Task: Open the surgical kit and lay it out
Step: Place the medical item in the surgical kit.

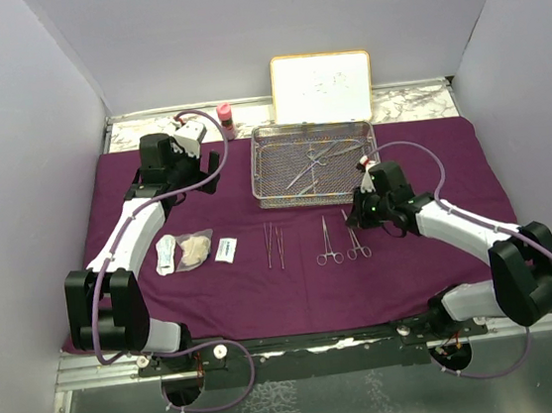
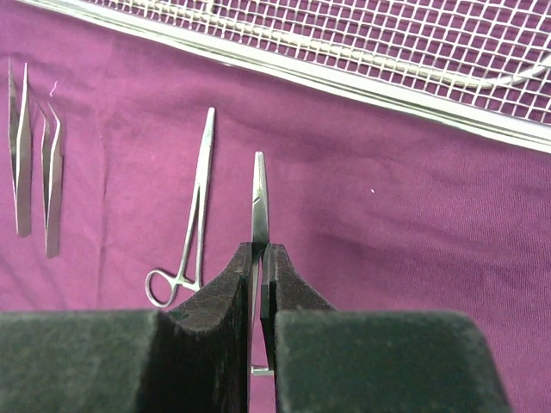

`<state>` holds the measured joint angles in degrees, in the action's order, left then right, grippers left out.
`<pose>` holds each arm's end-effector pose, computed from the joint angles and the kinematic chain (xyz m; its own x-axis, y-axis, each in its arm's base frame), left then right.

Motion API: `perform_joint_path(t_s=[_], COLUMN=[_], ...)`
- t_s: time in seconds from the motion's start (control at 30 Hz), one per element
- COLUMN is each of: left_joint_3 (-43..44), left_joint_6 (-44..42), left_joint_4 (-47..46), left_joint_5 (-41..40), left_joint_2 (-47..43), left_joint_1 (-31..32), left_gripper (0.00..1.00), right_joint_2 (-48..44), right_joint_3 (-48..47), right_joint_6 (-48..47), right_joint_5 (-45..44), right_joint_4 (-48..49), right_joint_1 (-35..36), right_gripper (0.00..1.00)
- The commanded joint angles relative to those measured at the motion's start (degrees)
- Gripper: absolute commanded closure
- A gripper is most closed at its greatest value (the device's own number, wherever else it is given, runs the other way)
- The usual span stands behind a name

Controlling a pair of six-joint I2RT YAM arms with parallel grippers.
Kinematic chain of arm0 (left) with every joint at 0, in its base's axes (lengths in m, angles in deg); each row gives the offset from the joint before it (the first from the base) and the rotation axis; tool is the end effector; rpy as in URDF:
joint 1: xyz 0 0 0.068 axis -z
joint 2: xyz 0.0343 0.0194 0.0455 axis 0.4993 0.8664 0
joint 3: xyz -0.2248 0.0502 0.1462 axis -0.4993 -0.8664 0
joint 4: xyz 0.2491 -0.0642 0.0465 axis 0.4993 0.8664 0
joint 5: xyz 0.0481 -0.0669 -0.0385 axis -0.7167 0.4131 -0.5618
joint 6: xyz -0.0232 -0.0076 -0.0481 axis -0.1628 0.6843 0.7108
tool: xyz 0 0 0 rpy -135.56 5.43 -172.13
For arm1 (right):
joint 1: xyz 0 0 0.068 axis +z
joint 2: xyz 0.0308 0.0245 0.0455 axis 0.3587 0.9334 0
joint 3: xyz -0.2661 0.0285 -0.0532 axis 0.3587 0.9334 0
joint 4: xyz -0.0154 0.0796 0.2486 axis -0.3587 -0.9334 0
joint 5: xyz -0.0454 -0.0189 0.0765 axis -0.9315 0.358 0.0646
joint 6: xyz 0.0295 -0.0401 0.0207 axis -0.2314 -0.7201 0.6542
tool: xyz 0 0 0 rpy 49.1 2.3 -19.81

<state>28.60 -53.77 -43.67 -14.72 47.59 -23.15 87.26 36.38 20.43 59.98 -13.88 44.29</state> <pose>0.3185 -0.0479 0.2817 -0.4563 0.1974 -0.8677 0.4209 0.9070 -0.0150 0.2302 0.1063 0.1823 -0.8511 0.0393 -0.5235 -0.1884 0.9079 0.3744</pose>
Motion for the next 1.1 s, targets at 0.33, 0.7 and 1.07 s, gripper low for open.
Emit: perform_joint_path(t_s=[0.33, 0.7, 1.07], left_joint_3=[-0.6, -0.6, -0.5], left_joint_6=[-0.1, -0.1, -0.1], left_joint_4=[-1.6, -1.6, -1.4], left_joint_5=[0.8, 1.0, 1.4], left_joint_2=[-0.3, -0.4, -0.4], left_joint_1=[-0.2, -0.2, -0.2], left_gripper=[0.01, 0.01, 0.01], right_joint_2=[0.9, 1.5, 2.7], right_joint_3=[1.7, 1.8, 2.5], right_joint_6=[4.1, 3.7, 3.7], right_joint_5=[-3.4, -6.0, -5.8], right_joint_4=[2.2, 3.2, 4.9], right_joint_1=[0.1, 0.0, -0.1], right_gripper=[0.99, 0.99, 0.99])
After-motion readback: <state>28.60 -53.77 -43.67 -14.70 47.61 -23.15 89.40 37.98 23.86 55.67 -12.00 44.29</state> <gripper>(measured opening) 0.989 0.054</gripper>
